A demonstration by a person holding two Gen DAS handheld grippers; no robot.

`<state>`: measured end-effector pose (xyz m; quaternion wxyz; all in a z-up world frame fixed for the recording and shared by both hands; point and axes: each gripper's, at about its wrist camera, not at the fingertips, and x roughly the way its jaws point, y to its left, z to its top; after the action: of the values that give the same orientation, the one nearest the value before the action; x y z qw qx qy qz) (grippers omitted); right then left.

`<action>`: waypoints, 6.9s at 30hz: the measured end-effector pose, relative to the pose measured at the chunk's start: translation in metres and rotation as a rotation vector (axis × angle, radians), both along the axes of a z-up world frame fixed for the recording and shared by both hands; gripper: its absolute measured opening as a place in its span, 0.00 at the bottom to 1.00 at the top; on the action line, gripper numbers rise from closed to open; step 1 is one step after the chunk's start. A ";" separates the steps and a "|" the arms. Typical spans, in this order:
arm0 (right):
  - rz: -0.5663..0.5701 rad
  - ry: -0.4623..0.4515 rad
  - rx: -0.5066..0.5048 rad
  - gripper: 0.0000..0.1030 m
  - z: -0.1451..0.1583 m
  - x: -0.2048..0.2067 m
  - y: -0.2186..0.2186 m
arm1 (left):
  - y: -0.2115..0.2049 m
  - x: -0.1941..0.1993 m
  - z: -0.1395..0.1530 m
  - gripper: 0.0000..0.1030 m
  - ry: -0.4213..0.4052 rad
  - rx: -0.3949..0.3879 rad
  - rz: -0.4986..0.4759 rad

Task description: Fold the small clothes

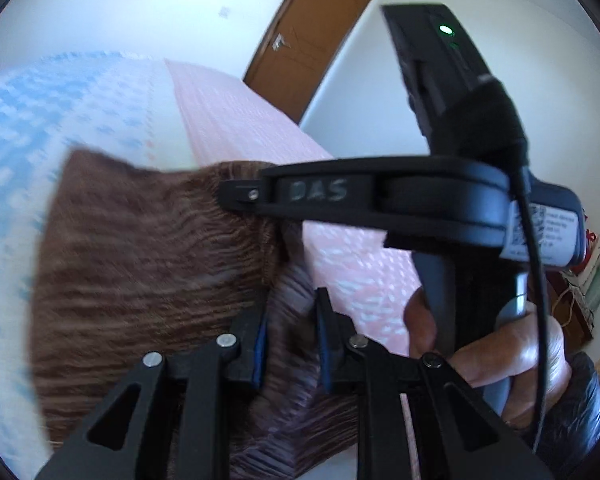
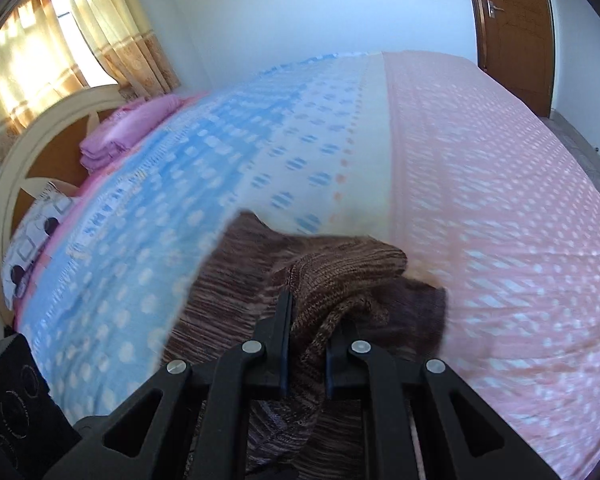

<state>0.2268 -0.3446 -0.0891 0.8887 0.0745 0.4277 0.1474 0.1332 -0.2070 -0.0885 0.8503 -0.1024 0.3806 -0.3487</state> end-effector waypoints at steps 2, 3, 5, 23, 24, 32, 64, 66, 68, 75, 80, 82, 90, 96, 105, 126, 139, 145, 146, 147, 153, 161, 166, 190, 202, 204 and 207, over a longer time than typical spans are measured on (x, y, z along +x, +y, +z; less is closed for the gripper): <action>-0.018 0.035 0.000 0.12 -0.016 0.001 -0.015 | -0.016 -0.002 -0.009 0.17 0.011 0.030 -0.020; -0.033 0.051 0.011 0.12 -0.026 0.001 -0.023 | -0.021 -0.004 -0.012 0.17 0.010 0.044 -0.029; -0.051 0.064 0.026 0.12 -0.038 -0.001 -0.032 | -0.027 -0.009 -0.016 0.17 -0.004 0.070 -0.056; -0.332 -0.076 0.175 0.46 0.010 -0.163 -0.056 | 0.117 -0.067 0.001 0.86 0.036 0.065 0.101; -0.333 -0.084 0.157 0.46 0.011 -0.169 -0.049 | 0.121 -0.066 0.002 0.86 0.032 0.068 0.110; -0.275 -0.066 0.048 0.33 -0.007 -0.176 0.005 | 0.132 -0.072 0.009 0.86 0.001 0.113 0.132; -0.374 -0.059 0.043 0.66 -0.024 -0.087 -0.039 | 0.059 0.077 -0.028 0.81 0.016 0.381 0.210; -0.378 -0.058 0.071 0.66 -0.031 -0.083 -0.043 | 0.067 0.079 -0.038 0.86 0.047 0.342 0.219; -0.374 -0.047 0.090 0.66 -0.038 -0.079 -0.047 | 0.071 0.078 -0.039 0.89 0.056 0.329 0.230; -0.368 -0.009 0.076 0.66 -0.055 -0.063 -0.043 | 0.069 0.069 -0.040 0.92 0.027 0.346 0.238; -0.326 -0.011 0.100 0.66 -0.060 -0.060 -0.038 | 0.067 0.068 -0.040 0.94 0.028 0.344 0.237; -0.297 -0.009 0.090 0.66 -0.062 -0.054 -0.028 | 0.067 0.068 -0.040 0.94 0.027 0.340 0.237; -0.221 0.001 0.072 0.60 -0.064 -0.050 -0.010 | 0.069 0.072 -0.042 0.93 0.035 0.316 0.222; -0.200 0.005 0.095 0.44 -0.067 -0.049 -0.009 | 0.071 0.069 -0.041 0.72 0.030 0.244 0.166; -0.233 0.037 0.281 0.44 -0.079 -0.047 -0.031 | 0.072 0.071 -0.043 0.75 0.053 0.207 0.147; -0.248 -0.147 -0.180 0.26 -0.020 -0.095 0.069 | 0.099 0.050 -0.031 0.39 0.088 0.088 0.135; -0.287 -0.196 -0.067 0.25 0.020 -0.208 0.105 | 0.132 -0.034 0.012 0.38 0.002 0.101 0.041; -0.335 -0.237 -0.083 0.24 0.043 -0.265 0.099 | 0.110 -0.064 0.026 0.38 -0.033 0.093 -0.058; -0.346 -0.248 -0.090 0.24 0.047 -0.273 0.096 | 0.103 -0.068 0.029 0.38 -0.042 0.087 -0.074; -0.363 -0.259 -0.100 0.24 0.052 -0.282 0.090 | 0.097 -0.072 0.032 0.38 -0.046 0.077 -0.089; -0.458 -0.302 -0.134 0.24 0.070 -0.312 0.045 | 0.045 -0.078 0.048 0.38 -0.047 0.024 -0.178; -0.590 -0.332 -0.203 0.24 0.093 -0.334 -0.042 | -0.063 -0.080 0.058 0.38 -0.103 0.001 -0.307; -0.653 -0.254 -0.247 0.24 0.060 -0.320 -0.099 | -0.125 -0.071 0.025 0.38 -0.072 0.048 -0.324; -0.747 -0.247 -0.259 0.25 0.041 -0.350 -0.138 | -0.112 -0.090 0.001 0.79 -0.027 0.204 -0.190; -0.767 -0.054 -0.151 0.25 -0.025 -0.294 -0.190 | -0.133 -0.121 -0.019 0.86 -0.077 0.351 -0.233; -0.783 -0.049 -0.158 0.25 -0.017 -0.303 -0.182 | -0.129 -0.122 -0.015 0.86 -0.076 0.346 -0.244; -0.767 -0.096 -0.089 0.33 -0.002 -0.337 -0.167 | -0.115 -0.122 -0.014 0.86 -0.035 0.277 -0.292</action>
<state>-0.1105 -0.5115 -0.0911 0.9007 0.1832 0.3328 -0.2108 0.0109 -0.3224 -0.1020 0.8031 0.0782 0.4209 -0.4144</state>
